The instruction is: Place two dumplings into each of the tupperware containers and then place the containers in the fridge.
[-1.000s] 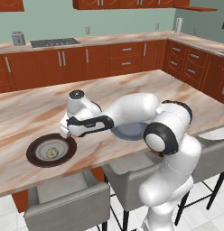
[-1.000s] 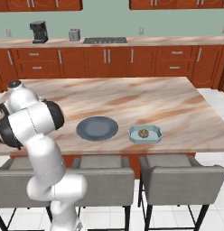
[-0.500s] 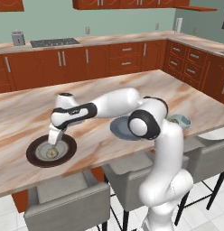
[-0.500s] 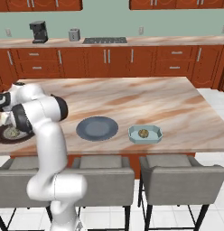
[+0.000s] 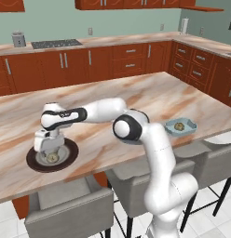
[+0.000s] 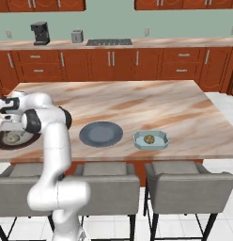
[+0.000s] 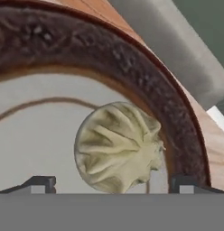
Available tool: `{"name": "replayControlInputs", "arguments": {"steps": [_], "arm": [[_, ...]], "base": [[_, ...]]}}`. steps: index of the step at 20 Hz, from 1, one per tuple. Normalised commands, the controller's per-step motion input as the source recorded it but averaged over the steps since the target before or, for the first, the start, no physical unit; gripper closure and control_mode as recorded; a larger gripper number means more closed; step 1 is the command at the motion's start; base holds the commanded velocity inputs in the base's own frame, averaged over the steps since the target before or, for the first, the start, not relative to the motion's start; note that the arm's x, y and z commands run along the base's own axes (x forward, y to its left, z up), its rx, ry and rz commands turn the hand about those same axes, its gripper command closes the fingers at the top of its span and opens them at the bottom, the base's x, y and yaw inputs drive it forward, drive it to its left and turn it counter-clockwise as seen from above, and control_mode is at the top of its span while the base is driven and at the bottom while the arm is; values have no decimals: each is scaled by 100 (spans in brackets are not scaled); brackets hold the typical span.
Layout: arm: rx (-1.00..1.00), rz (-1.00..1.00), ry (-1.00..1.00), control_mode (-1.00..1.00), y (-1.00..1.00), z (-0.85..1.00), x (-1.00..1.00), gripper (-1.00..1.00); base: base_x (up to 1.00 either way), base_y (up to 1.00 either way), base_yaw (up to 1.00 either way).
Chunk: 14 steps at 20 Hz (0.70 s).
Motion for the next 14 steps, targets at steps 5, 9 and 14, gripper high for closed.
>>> {"name": "replayControlInputs", "arguments": {"steps": [5, 9, 14], "arm": [[-19, -22, 10, -100, -7, -37, 13, -100], [-21, -14, 3, -100, -55, -37, -8, -100], [-12, -14, -9, -100, -27, -25, -49, -100]], "base": [[0, 0, 0], [0, 0, 0], [0, 0, 0]]}}
